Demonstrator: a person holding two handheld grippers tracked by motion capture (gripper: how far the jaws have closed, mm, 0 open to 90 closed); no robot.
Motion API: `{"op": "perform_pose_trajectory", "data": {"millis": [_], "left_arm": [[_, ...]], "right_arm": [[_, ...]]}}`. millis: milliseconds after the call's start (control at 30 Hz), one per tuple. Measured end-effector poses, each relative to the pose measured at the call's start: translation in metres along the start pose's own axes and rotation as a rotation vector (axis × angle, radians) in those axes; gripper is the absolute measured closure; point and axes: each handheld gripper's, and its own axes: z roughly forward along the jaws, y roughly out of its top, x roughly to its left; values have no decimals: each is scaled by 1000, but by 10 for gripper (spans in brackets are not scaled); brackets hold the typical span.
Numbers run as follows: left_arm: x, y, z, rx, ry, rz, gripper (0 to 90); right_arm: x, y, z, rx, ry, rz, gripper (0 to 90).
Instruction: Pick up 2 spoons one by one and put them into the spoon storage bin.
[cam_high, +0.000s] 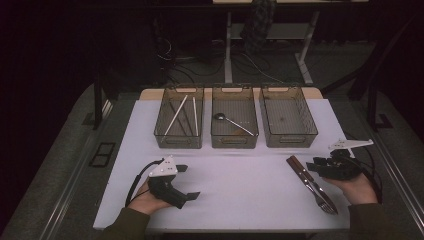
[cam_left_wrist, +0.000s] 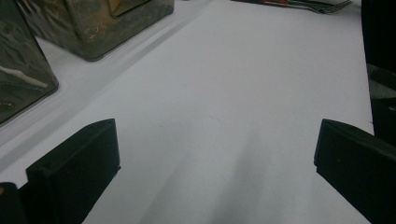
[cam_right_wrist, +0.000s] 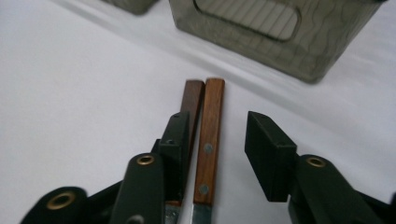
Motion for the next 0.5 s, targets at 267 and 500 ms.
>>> {"op": "perform_pose_trajectory", "data": {"millis": [267, 500], "left_arm": [[0, 0, 0, 0, 1, -2, 0], [-1, 0, 0, 3, 1, 0, 0]], "right_arm": [[0, -4, 8, 79, 2, -11, 677], [4, -10, 10, 122, 6, -22, 698]]}}
